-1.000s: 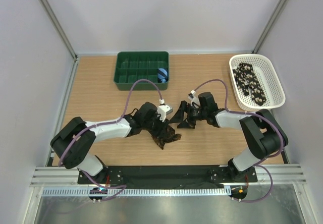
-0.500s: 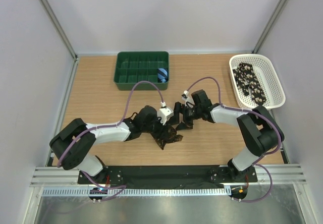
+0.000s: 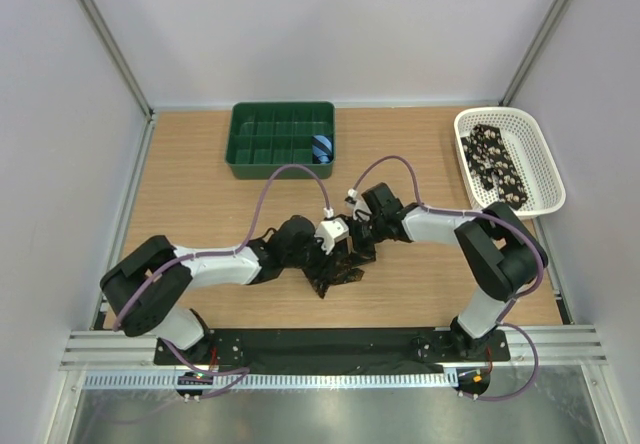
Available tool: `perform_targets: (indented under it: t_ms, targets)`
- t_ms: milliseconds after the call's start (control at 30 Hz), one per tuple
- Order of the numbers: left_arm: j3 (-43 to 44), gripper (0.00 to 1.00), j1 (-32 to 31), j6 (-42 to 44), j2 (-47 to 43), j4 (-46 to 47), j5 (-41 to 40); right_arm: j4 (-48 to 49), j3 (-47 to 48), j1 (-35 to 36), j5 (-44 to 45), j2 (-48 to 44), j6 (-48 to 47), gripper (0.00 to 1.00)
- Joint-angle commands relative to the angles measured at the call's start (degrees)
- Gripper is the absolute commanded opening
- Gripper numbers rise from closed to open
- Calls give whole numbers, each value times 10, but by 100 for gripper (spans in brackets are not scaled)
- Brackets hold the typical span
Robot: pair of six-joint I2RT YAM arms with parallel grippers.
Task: Roll the ties
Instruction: Roll the tie
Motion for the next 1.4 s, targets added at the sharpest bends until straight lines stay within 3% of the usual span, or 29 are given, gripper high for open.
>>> perform_targets:
  t_ms: [0,233,400,467,633,933,1067,1267,1300,1367]
  targets:
    - [-7,43,-10,20,22,-6,-12,-20,23,5,22,19,-27,71]
    - [-7,45,-12,21,25,-7,-20,-19,22,28,21,17,-16,57]
    - [-6,49,-12,20,17,-9,-20,-16,24,28,11,1,-3,36]
    - [-7,52,-13,19,7,-9,-21,-11,25,27,8,-7,8,24]
    - [-12,68,-12,16,-41,-23,-33,19,26,14,-10,-22,31,9]
    - [-2,91,-12,-2,-206,-87,-89,17,55,-2,-26,-65,67,4]
    - [14,96,-12,-46,-278,-139,-190,8,71,-27,-25,-88,74,4]
    - [5,100,-12,-197,-367,-155,-376,-32,118,-48,3,-114,53,4]
    - [3,100,-11,-273,-376,-167,-440,-33,126,-48,12,-116,52,4]
    - [13,100,-11,-336,-399,-195,-488,-42,135,-48,24,-118,40,4]
